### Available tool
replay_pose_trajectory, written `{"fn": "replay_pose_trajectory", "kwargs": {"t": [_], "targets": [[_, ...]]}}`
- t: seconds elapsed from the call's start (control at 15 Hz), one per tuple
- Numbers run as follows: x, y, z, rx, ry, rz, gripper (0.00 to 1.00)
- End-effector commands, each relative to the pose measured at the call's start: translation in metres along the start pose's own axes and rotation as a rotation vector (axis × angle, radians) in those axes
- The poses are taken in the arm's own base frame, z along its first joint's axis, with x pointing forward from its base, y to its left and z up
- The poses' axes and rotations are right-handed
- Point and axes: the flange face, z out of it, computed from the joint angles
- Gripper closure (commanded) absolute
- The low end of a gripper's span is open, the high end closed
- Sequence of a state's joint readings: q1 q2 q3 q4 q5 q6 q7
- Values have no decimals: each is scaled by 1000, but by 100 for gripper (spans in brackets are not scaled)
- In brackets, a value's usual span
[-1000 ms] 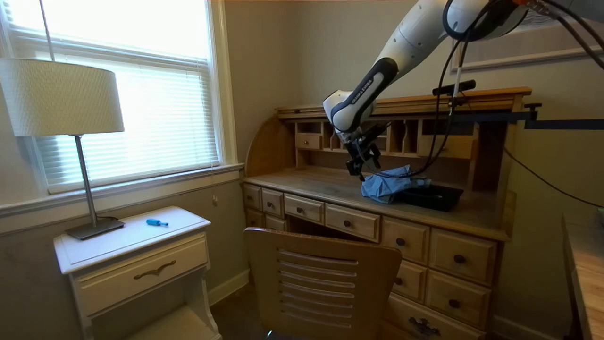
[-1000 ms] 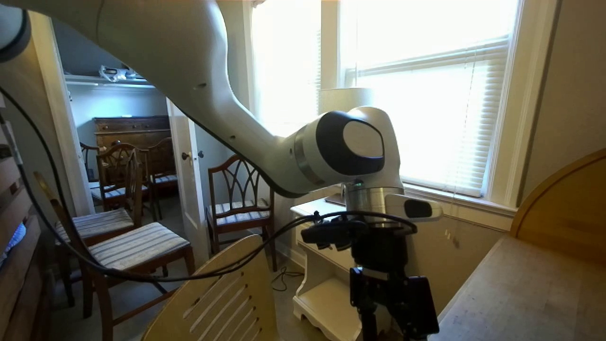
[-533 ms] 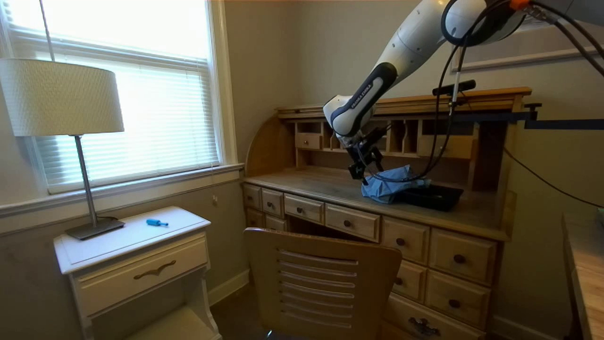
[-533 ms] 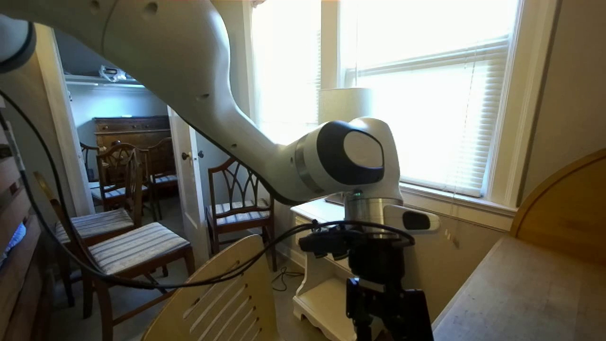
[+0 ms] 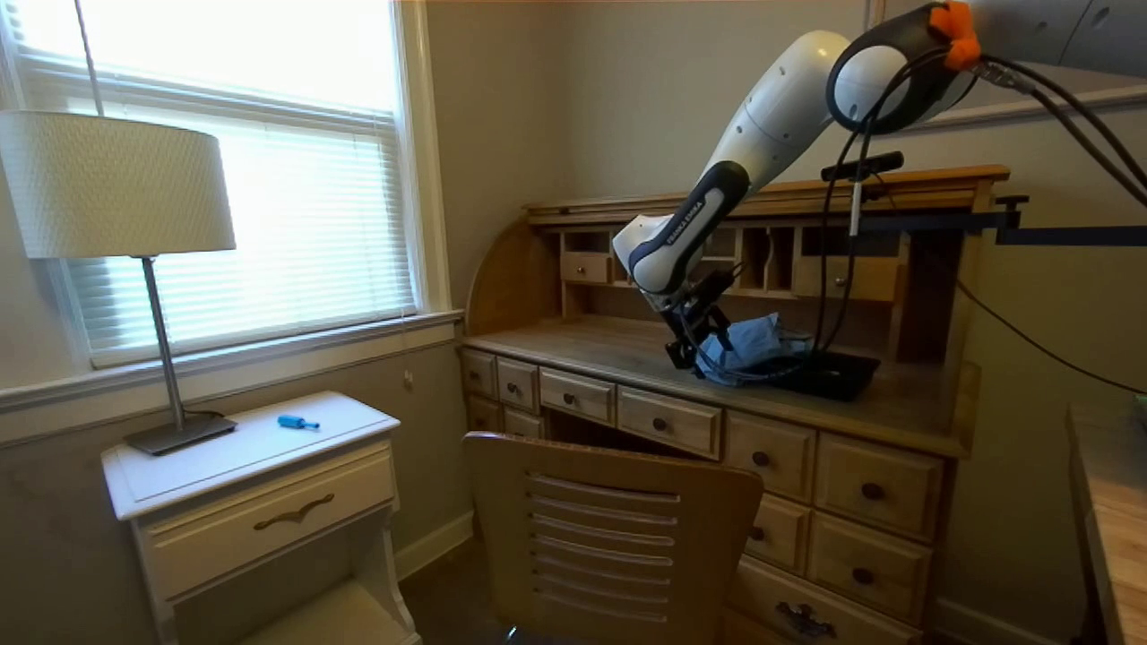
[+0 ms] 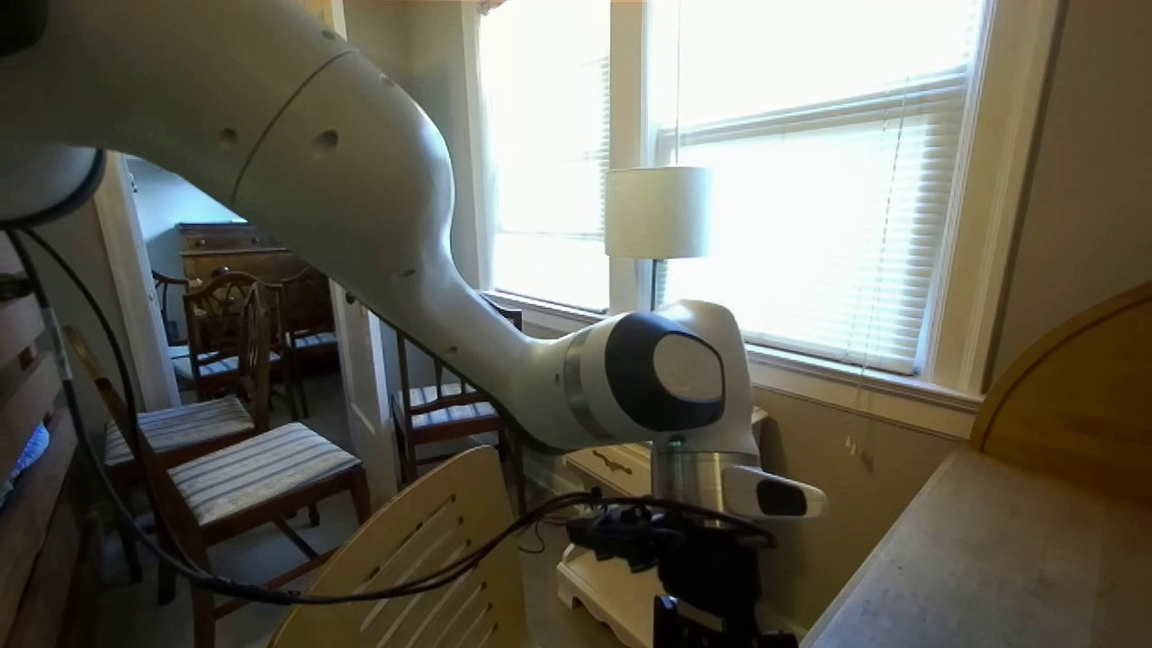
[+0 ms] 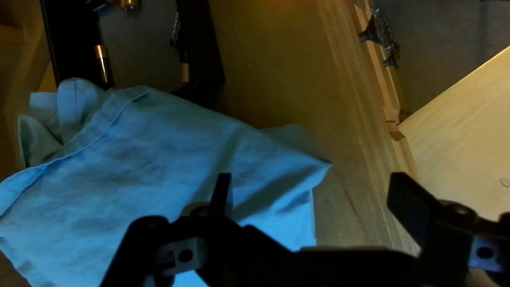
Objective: Put the cloth on the chair
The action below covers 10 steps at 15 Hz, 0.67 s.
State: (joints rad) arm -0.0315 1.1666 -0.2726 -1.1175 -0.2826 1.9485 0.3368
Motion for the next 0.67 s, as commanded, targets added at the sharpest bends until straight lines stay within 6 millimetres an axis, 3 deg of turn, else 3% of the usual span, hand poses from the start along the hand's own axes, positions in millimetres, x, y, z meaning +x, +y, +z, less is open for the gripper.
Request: {"fn": "replay_pose_trajectory", "kwargs": {"t": [0.0, 0.2, 0.27, 0.33, 0.6], "targets": [[11, -3, 5, -78, 21, 2, 0], [14, 0, 5, -106, 20, 11, 0], [14, 0, 5, -106, 18, 16, 25], [15, 1, 4, -109, 15, 18, 26], [15, 0, 1, -110, 1, 19, 56]]}}
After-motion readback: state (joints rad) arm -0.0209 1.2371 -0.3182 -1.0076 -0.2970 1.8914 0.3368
